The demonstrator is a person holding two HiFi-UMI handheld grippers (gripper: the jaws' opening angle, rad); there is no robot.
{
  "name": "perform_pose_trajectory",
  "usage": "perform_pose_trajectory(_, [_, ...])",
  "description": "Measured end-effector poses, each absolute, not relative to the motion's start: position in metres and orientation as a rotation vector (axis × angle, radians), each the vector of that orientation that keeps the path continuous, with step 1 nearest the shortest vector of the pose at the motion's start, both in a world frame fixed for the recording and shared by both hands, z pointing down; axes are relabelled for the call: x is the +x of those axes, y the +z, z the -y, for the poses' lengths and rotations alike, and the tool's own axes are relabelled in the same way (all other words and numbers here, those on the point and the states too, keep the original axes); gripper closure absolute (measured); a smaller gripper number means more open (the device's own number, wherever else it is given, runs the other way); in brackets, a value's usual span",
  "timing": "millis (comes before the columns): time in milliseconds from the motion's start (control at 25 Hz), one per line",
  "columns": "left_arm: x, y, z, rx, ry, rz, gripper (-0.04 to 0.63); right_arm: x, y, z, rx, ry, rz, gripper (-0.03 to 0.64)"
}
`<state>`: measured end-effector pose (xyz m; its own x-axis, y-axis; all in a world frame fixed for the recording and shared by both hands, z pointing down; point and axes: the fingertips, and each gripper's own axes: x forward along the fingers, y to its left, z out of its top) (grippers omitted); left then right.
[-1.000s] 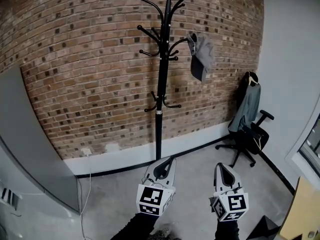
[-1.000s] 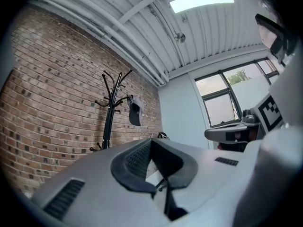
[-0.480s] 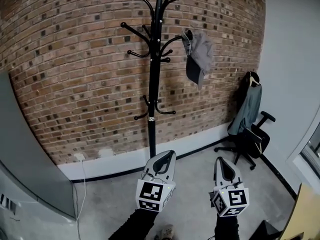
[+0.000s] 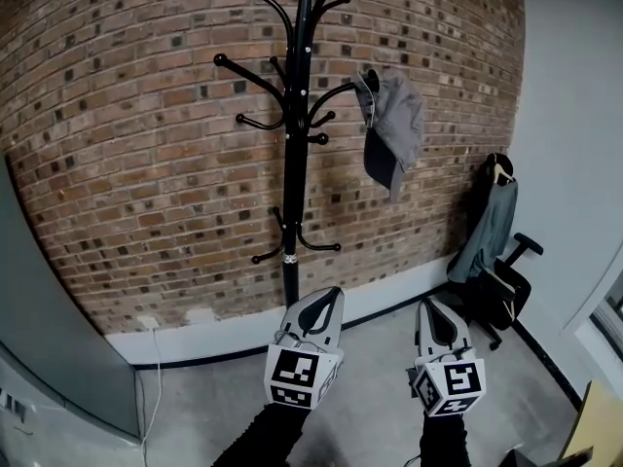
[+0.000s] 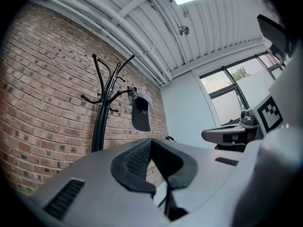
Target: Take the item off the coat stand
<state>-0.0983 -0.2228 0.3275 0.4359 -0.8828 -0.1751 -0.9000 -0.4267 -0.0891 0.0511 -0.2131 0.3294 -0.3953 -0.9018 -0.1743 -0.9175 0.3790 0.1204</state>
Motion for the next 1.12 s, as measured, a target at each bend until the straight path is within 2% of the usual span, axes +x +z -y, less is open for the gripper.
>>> perform_pose_trajectory(1120, [-0.097, 0.336, 0.303, -2.405, 0.099, -1.734, 0.589, 0.053, 0.329, 0.312, -1.494, 0.336, -2.653, 0.607])
